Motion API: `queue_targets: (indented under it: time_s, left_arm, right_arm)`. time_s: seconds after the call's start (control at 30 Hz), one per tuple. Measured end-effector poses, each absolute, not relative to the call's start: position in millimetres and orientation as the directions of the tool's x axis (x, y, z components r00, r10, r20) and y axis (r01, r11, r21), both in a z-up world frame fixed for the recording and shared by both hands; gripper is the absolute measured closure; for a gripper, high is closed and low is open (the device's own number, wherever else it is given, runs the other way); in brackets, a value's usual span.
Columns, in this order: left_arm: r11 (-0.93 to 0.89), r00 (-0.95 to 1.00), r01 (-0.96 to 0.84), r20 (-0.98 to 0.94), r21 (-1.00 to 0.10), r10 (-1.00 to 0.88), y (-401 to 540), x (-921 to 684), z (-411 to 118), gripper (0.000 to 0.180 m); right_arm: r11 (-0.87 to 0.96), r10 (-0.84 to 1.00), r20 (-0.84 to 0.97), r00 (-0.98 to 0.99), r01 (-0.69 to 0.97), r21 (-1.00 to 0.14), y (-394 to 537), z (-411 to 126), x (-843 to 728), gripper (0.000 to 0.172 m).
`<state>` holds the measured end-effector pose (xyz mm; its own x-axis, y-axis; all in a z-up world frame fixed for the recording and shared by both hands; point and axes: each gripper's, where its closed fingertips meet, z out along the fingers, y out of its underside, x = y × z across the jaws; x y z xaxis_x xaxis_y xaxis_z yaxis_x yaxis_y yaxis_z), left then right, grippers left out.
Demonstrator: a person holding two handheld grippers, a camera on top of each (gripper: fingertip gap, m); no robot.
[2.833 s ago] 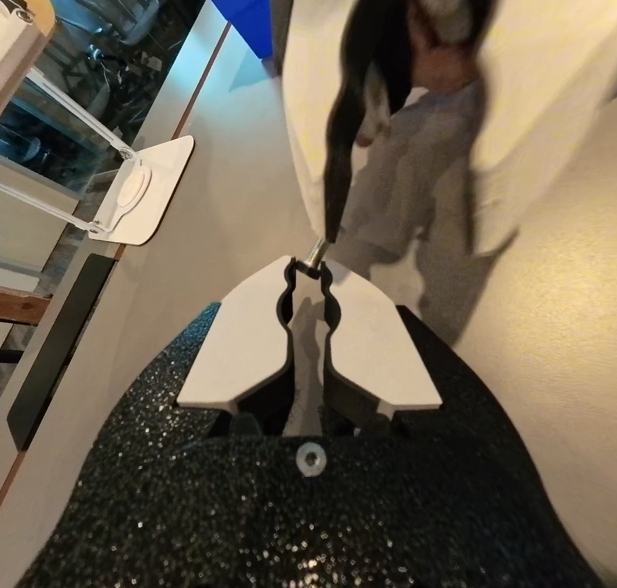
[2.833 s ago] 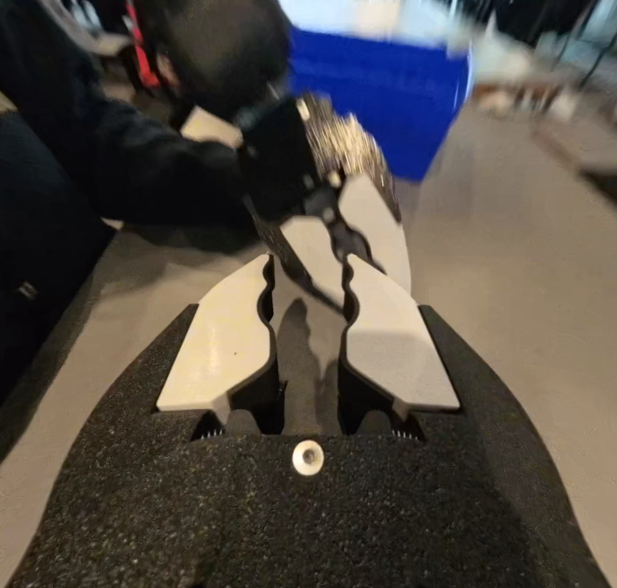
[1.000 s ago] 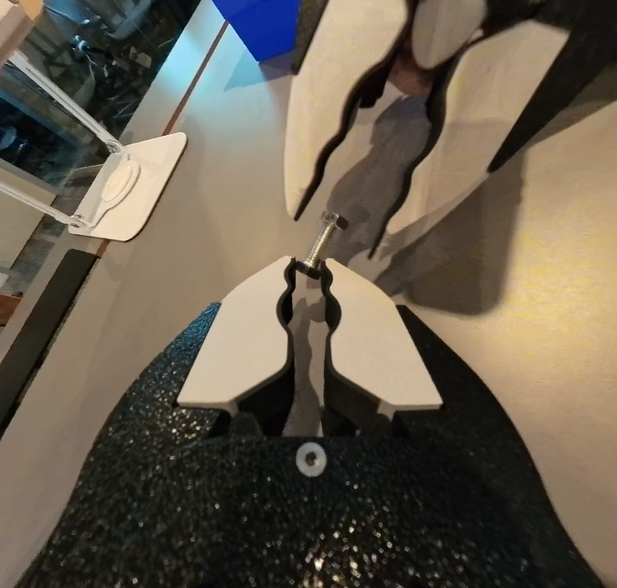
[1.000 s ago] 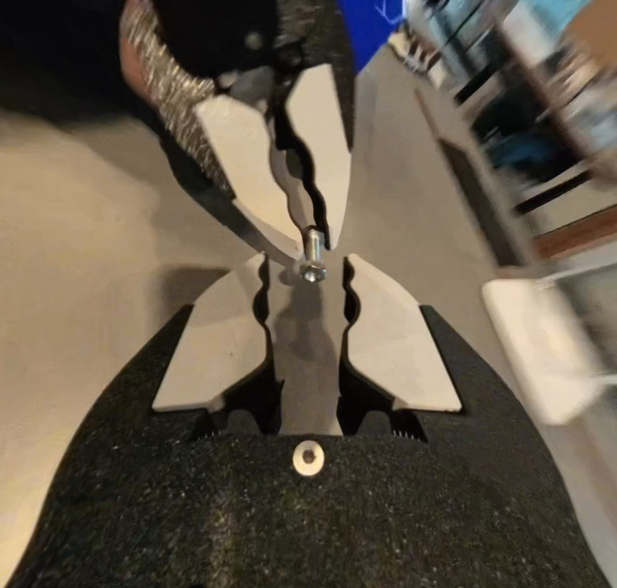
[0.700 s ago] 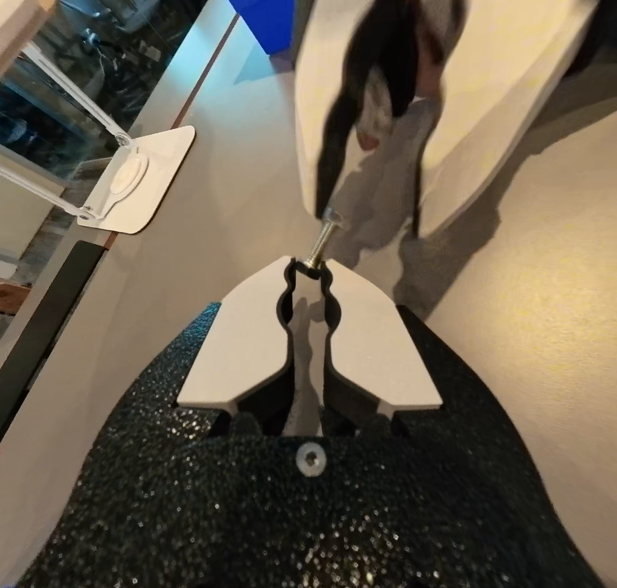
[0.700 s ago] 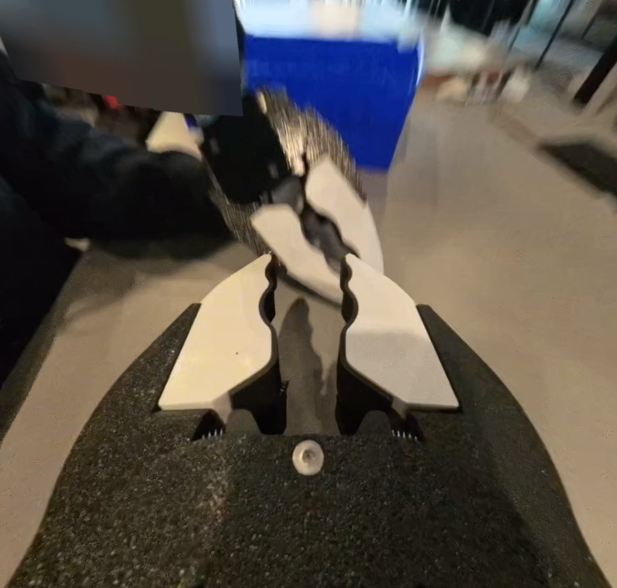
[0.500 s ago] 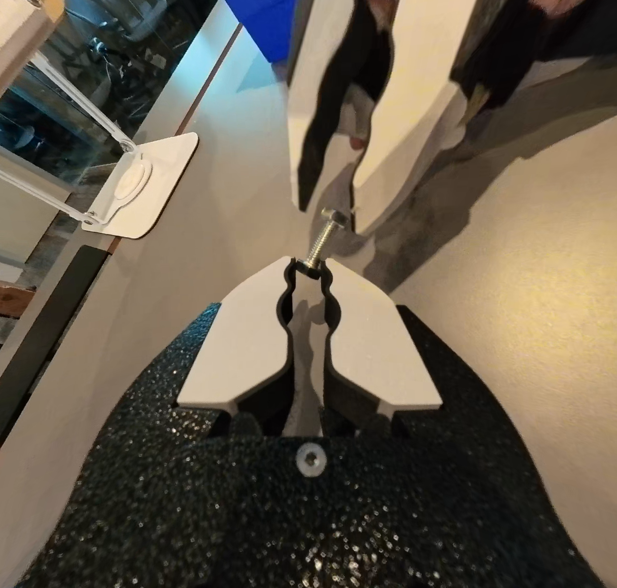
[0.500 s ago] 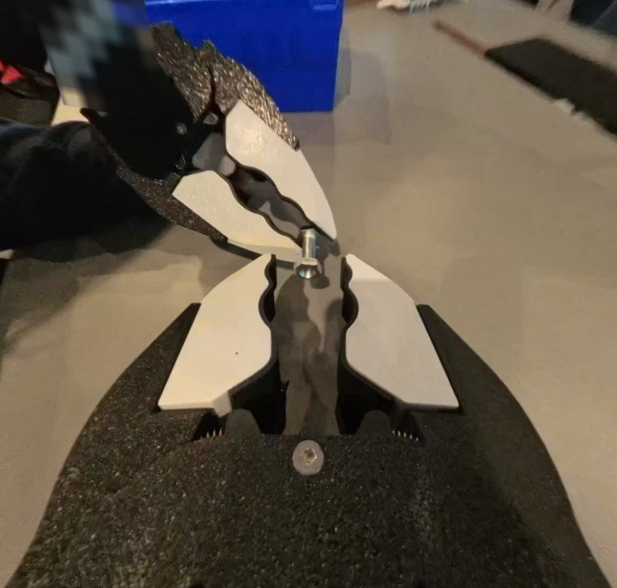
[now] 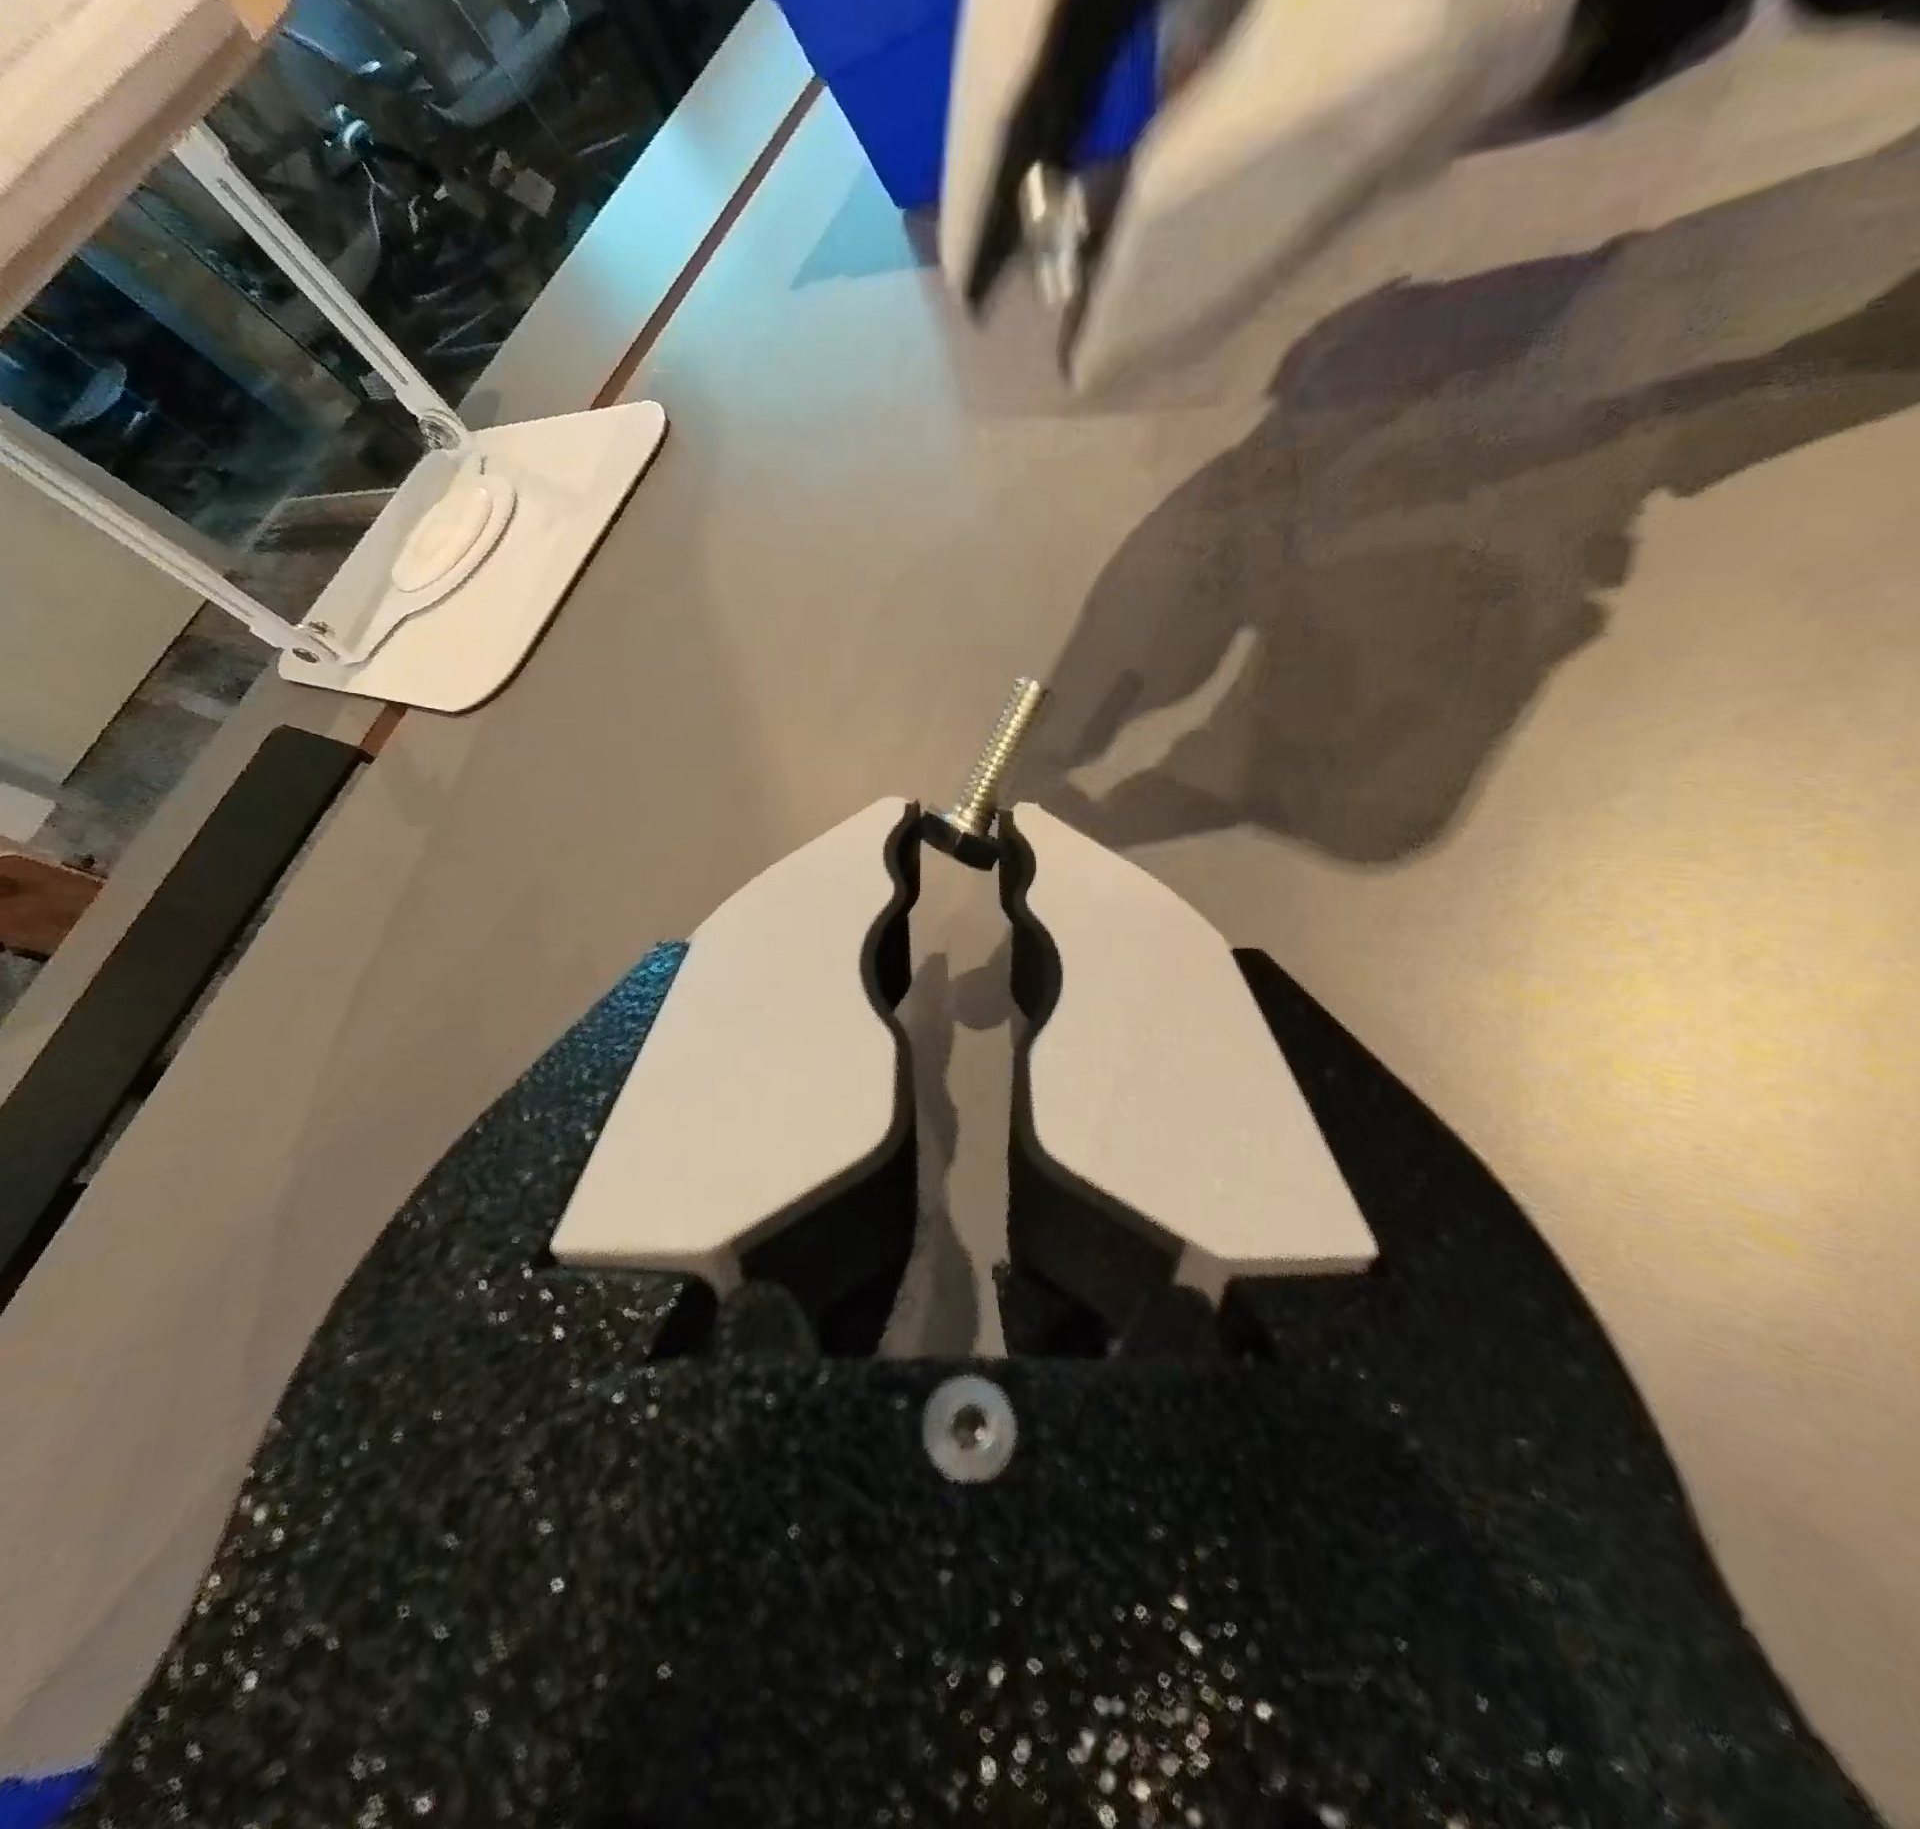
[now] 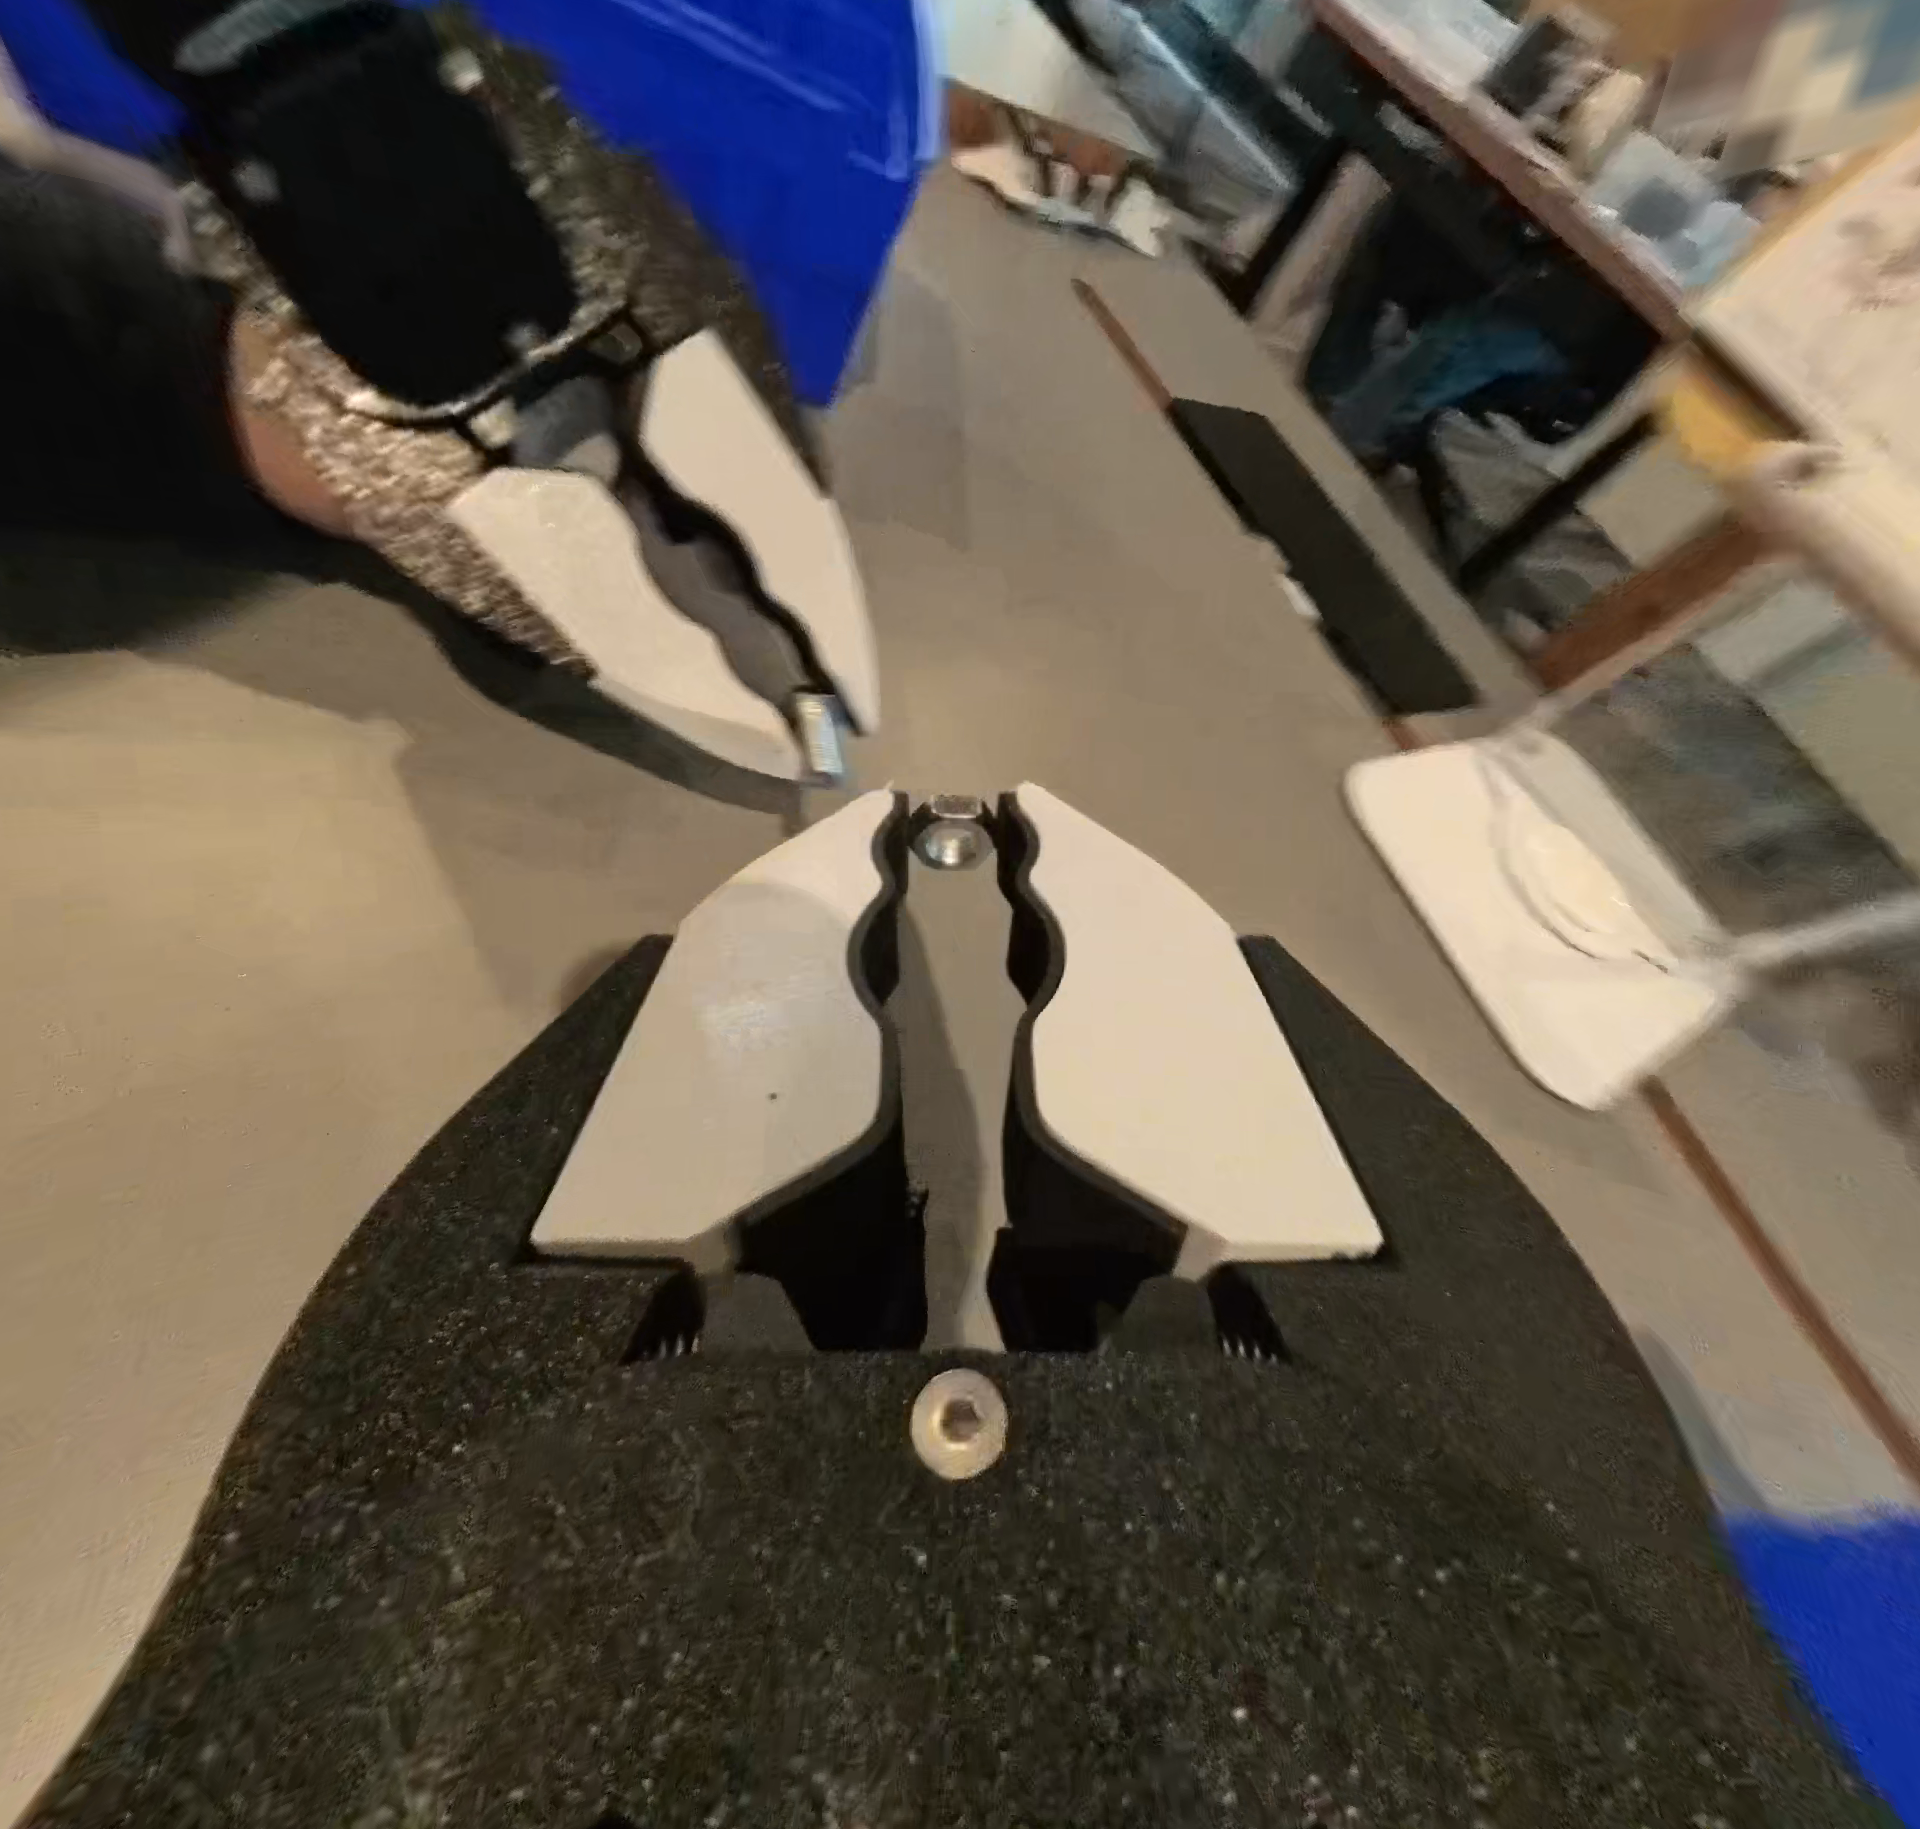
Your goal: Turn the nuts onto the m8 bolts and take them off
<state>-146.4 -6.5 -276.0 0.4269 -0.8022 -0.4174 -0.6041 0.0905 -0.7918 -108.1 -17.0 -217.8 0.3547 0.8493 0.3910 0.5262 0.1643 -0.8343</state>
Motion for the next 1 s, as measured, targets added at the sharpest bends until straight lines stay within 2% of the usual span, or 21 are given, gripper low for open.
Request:
queue_targets:
  time_s: [0.07, 0.2, 0.27, 0.33, 0.4, 0.5, 0.63, 0.67, 0.73, 0.8, 0.83, 0.9, 0.93, 1.0]
  left_arm:
    - [0.102, 0.418, -0.611, -0.429, -0.785, -0.801, -7, -145, -277, 0.167]
    - [0.126, 0.406, -0.612, -0.447, -0.781, -0.797, -9, -142, -276, 0.167]
    - [0.142, 0.402, -0.604, -0.454, -0.784, -0.795, -11, -139, -273, 0.167]
    - [0.159, 0.394, -0.597, -0.46, -0.786, -0.796, -14, -136, -271, 0.167]
    - [0.17, 0.382, -0.598, -0.465, -0.783, -0.799, -17, -132, -271, 0.166]
    - [0.186, 0.36, -0.611, -0.479, -0.769, -0.801, -19, -129, -274, 0.166]
    - [0.193, 0.356, -0.615, -0.486, -0.765, -0.798, -20, -128, -273, 0.166]
    - [0.193, 0.358, -0.609, -0.484, -0.769, -0.799, -20, -128, -273, 0.166]
    - [0.196, 0.363, -0.601, -0.483, -0.775, -0.797, -21, -128, -271, 0.166]
    - [0.196, 0.371, -0.59, -0.478, -0.783, -0.796, -21, -129, -269, 0.166]
    - [0.198, 0.375, -0.582, -0.476, -0.789, -0.796, -21, -128, -267, 0.166]
    - [0.206, 0.383, -0.564, -0.475, -0.8, -0.792, -22, -128, -263, 0.166]
    - [0.213, 0.388, -0.555, -0.477, -0.804, -0.789, -23, -127, -260, 0.166]
    - [0.235, 0.393, -0.533, -0.483, -0.813, -0.782, -25, -125, -254, 0.166]
  right_arm:
    - [0.117, 0.757, 0.458, 0.466, 0.592, -0.797, -15, -189, -75, 0.156]
    - [-0.214, 0.602, 0.459, 0.653, 0.686, -0.696, -23, -172, 37, 0.156]
    - [-0.448, 0.531, 0.455, 0.715, 0.693, -0.565, -26, -189, 106, 0.156]
    - [-0.588, 0.544, 0.427, 0.722, 0.691, -0.42, -28, -213, 152, 0.156]
    - [-0.651, 0.6, 0.366, 0.711, 0.7, -0.292, -25, -240, 178, 0.155]
    - [-0.65, 0.707, 0.26, 0.658, 0.749, -0.127, -24, -275, 196, 0.155]
    - [-0.631, 0.761, 0.159, 0.629, 0.774, -0.04, -24, -300, 198, 0.155]
    - [-0.635, 0.759, 0.158, 0.631, 0.772, -0.034, -23, -301, 199, 0.148]
    - [-0.645, 0.737, 0.183, 0.651, 0.758, -0.096, -21, -287, 197, 0.145]
    - [-0.667, 0.653, 0.222, 0.724, 0.689, -0.283, -19, -248, 184, 0.147]
    - [-0.63, 0.628, 0.221, 0.746, 0.655, -0.417, -20, -222, 164, 0.149]
    - [-0.389, 0.681, 0.216, 0.7, 0.595, -0.703, -26, -167, 94, 0.152]
    - [-0.231, 0.731, 0.226, 0.644, 0.545, -0.806, -32, -145, 51, 0.153]
    - [-0.064, 0.825, 0.218, 0.521, 0.47, -0.88, -49, -140, -28, 0.152]
